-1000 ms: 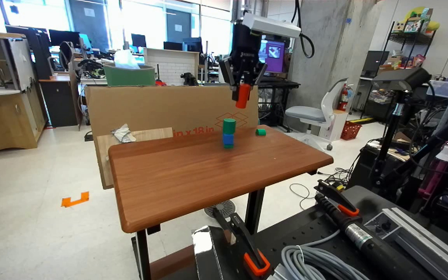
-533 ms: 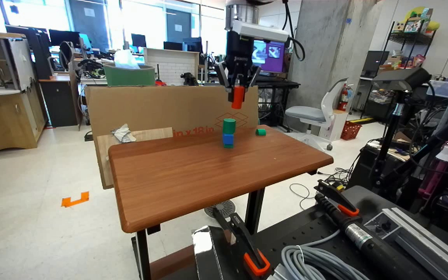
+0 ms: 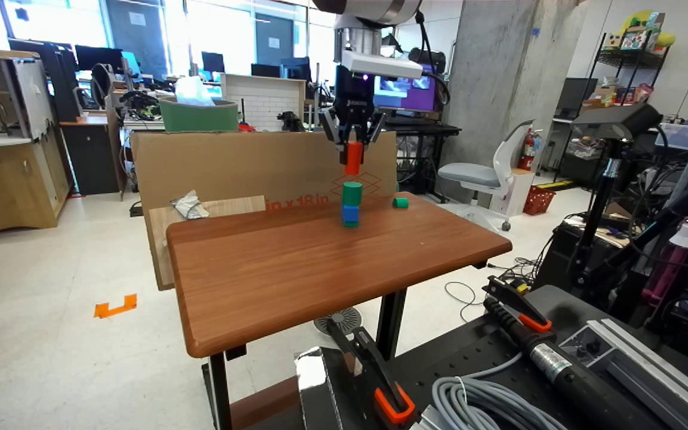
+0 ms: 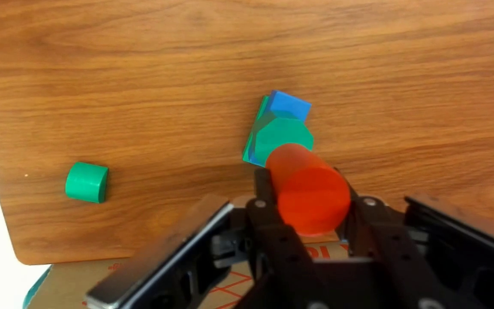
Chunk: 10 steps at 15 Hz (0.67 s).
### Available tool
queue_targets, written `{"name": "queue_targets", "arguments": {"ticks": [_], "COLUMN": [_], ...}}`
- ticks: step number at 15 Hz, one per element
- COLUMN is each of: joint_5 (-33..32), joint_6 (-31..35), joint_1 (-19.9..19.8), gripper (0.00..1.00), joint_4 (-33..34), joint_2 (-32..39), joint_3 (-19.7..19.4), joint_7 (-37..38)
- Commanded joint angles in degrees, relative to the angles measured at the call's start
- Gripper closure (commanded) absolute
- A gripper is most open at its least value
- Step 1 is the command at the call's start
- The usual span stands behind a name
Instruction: Stack the orange object on top of the blue block
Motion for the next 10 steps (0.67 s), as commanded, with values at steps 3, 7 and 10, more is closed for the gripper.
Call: {"name": "queue_targets", "arguments": {"ticks": [3,7,10], "joint_5": [-0.1,0.3,0.2], "joint_6": [-2.5,-3.1,-3.3], "joint_1": [0.8,0.6,0.6], "gripper": [0.92,0.92,0.92], "joint_4": [3.8,4.4,4.1], "joint_2": [2.7,3.4,3.0], "joint_3": [0.3,0.4,0.2], "joint_7": [0.4,0.4,0.6]}}
